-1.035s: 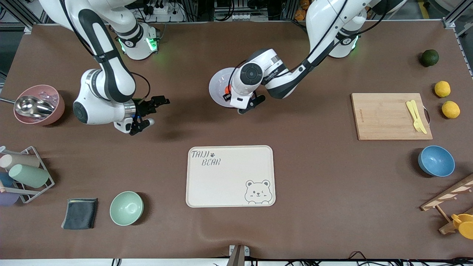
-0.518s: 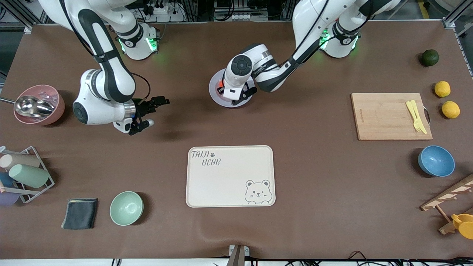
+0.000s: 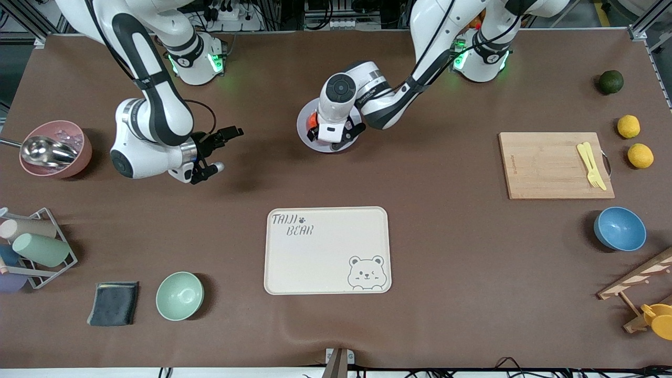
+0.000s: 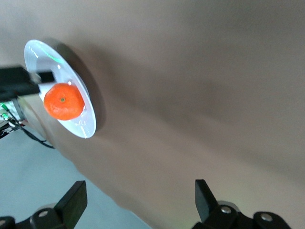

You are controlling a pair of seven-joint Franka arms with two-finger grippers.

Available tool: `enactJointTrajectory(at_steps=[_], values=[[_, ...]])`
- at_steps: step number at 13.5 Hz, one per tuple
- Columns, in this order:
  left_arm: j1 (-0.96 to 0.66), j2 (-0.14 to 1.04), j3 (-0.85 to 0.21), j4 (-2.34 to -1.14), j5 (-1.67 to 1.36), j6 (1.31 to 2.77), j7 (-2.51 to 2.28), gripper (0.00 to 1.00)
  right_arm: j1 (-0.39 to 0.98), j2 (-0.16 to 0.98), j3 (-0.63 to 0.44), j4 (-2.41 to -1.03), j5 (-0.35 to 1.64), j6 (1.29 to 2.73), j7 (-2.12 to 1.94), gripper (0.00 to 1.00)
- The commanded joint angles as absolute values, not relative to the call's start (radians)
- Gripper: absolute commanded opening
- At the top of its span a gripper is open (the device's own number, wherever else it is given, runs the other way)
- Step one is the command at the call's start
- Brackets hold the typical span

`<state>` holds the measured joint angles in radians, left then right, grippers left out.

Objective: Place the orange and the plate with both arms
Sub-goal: 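Lower the orange onto the plate and open the left gripper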

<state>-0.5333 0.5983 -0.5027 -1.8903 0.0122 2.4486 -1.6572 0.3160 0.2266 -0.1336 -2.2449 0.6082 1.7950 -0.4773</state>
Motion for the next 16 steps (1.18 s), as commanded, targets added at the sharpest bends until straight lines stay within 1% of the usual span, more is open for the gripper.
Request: enactJointTrajectory(at_steps=[1,2,4,6,8,9,11,12,15,16], values=[[-0.444,0.415,-0.5,-1.881,0.037,2.275,-1.687,1.0,0.314,0.253,-0.124,-2.244,0.656,1.786,-0.465,1.0],[-0.43,0.375,-0.499,-1.87,0.037,2.232,-1.686,1.0,0.325,0.273,-0.124,-2.246,0.708,1.786,-0.465,1.0],[-0.375,0.312,-0.497,-1.858,0.043,2.192,-1.677,1.0,0.38,0.291,-0.124,-2.261,0.774,1.798,-0.465,1.0],[-0.315,0.246,-0.499,-1.858,0.054,2.168,-1.613,1.0,0.412,0.301,-0.124,-2.282,0.842,1.833,-0.465,1.0],[-0.234,0.18,-0.499,-1.847,0.054,2.12,-1.507,1.0,0.472,0.319,-0.124,-2.299,0.917,1.883,-0.465,1.0],[-0.191,0.167,-0.499,-1.827,0.054,2.084,-1.443,1.0,0.497,0.333,-0.123,-2.312,0.954,1.917,-0.466,1.0],[-0.112,0.175,-0.499,-1.731,0.052,1.97,-1.33,1.0,0.552,0.348,-0.124,-2.316,1.046,1.933,-0.466,1.0],[-0.076,0.181,-0.497,-1.695,0.054,1.915,-1.297,1.0,0.558,0.359,-0.124,-2.316,1.083,1.936,-0.466,1.0],[0.03,0.181,-0.499,-1.684,0.051,1.893,-1.151,1.0,0.591,0.371,-0.124,-2.316,1.118,1.977,-0.466,1.0],[0.041,0.183,-0.497,-1.686,0.052,1.884,-1.132,1.0,0.597,0.38,-0.123,-2.316,1.12,1.988,-0.466,1.0]])
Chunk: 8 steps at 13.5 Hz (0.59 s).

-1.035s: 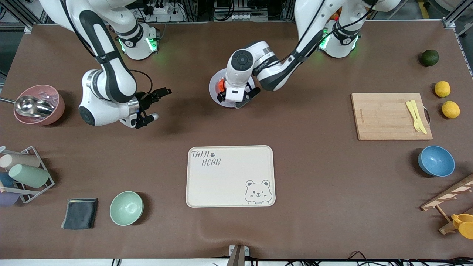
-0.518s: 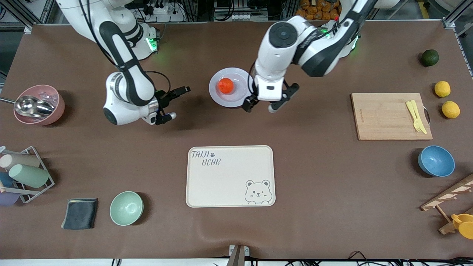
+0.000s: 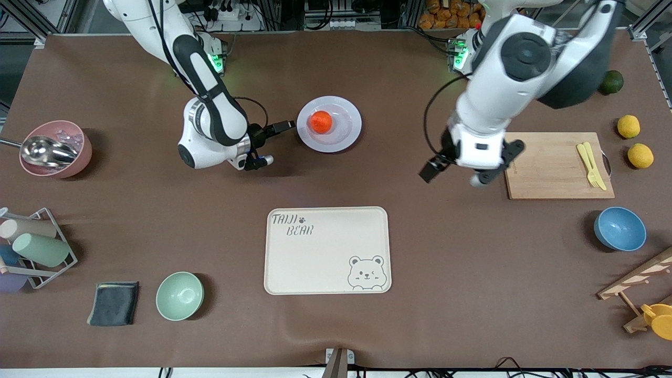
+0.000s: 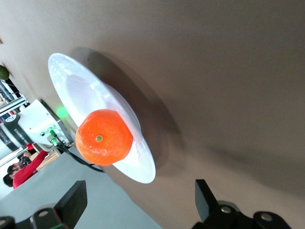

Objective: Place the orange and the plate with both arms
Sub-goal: 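Lower the orange onto the plate and open the left gripper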

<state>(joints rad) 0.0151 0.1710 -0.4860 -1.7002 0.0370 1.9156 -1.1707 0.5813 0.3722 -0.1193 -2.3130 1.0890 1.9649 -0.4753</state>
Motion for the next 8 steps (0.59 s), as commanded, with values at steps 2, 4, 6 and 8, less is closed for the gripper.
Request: enactJointTrajectory(at_steps=[2,4,6,8], values=[[0.08,0.181,-0.497,-1.684,0.054,1.858,-1.039,1.0,0.627,0.397,-0.124,-2.316,1.182,1.993,-0.466,1.0],[0.106,0.173,-0.497,-1.666,0.054,1.826,-0.935,1.0,0.661,0.411,-0.124,-2.321,1.229,2.028,-0.474,1.0],[0.135,0.178,-0.497,-1.616,0.06,1.777,-0.833,1.0,0.67,0.414,-0.123,-2.332,1.235,2.06,-0.482,1.0],[0.161,0.178,-0.497,-1.586,0.099,1.761,-0.664,1.0,0.672,0.422,-0.123,-2.332,1.238,2.06,-0.48,1.0]])
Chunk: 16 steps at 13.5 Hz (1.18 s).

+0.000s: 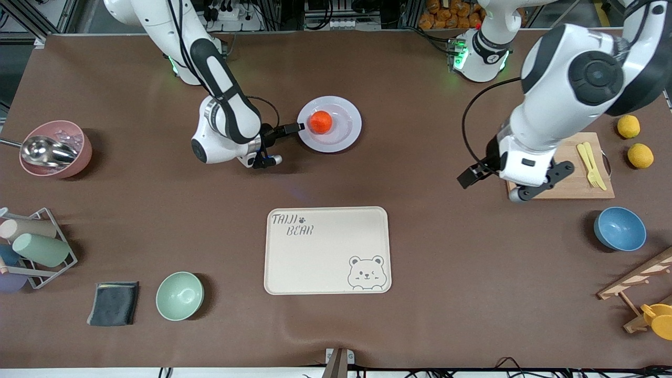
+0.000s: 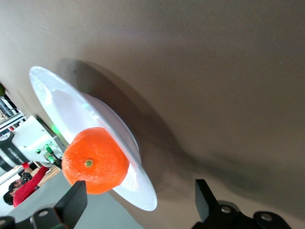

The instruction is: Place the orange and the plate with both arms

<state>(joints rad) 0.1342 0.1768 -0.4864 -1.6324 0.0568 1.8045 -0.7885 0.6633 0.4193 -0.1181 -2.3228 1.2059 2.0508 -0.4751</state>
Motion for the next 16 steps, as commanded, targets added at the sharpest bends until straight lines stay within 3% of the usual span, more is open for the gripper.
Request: enactJointTrajectory(at_steps=[1,5,9,15,16], values=[[0.161,0.175,-0.497,-1.585,0.139,1.747,-0.61,1.0,0.683,0.428,-0.121,-2.333,1.267,2.06,-0.482,1.0],[0.16,0.166,-0.494,-1.54,0.212,1.726,-0.563,1.0,0.755,0.449,-0.121,-2.341,1.39,2.065,-0.5,1.0],[-0.015,0.112,-0.264,-1.543,0.178,1.7,-0.432,1.0,0.753,0.489,-0.121,-2.345,1.448,2.06,-0.581,1.0],[-0.086,0.086,-0.089,-1.539,0.077,1.694,-0.219,1.0,0.756,0.502,-0.121,-2.347,1.465,2.062,-0.588,1.0],[-0.086,0.077,-0.081,-1.54,0.051,1.694,-0.219,1.0,0.758,0.502,-0.121,-2.347,1.465,2.062,-0.588,0.93]])
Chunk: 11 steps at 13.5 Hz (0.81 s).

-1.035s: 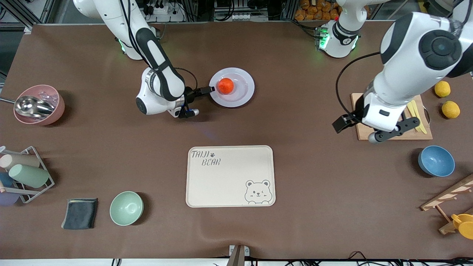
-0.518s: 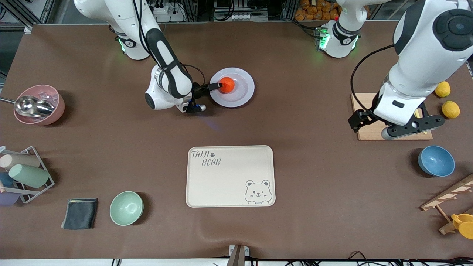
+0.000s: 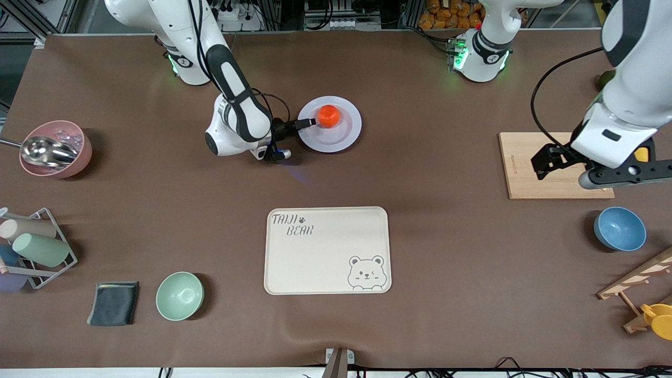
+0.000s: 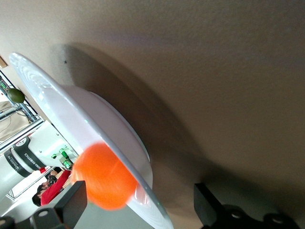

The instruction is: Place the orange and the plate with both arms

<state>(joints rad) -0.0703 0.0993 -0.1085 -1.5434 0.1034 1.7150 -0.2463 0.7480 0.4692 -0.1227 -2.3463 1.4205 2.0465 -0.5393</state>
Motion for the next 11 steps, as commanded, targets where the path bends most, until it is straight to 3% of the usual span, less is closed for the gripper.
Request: enactJointTrajectory(at_steps=[1,3,4,5,7,11], values=[[-0.08,0.066,-0.078,-1.542,0.052,1.694,-0.227,1.0,0.762,0.502,-0.121,-2.347,1.465,2.062,-0.586,0.91],[-0.061,0.063,-0.078,-1.54,0.045,1.69,-0.219,1.0,0.767,0.502,-0.118,-2.345,1.473,2.06,-0.584,0.8],[-0.054,0.067,-0.078,-1.539,0.043,1.692,-0.221,1.0,0.775,0.502,-0.118,-2.347,1.503,2.057,-0.584,0.67],[-0.052,0.069,-0.078,-1.539,0.043,1.692,-0.225,1.0,0.799,0.5,-0.118,-2.347,1.526,2.057,-0.584,0.5],[-0.052,0.071,-0.078,-1.539,0.043,1.692,-0.221,1.0,0.811,0.492,-0.118,-2.349,1.532,2.054,-0.586,0.03],[-0.04,0.067,-0.078,-1.54,0.044,1.692,-0.219,1.0,0.778,0.476,-0.121,-2.359,1.532,1.994,-0.586,0.0]])
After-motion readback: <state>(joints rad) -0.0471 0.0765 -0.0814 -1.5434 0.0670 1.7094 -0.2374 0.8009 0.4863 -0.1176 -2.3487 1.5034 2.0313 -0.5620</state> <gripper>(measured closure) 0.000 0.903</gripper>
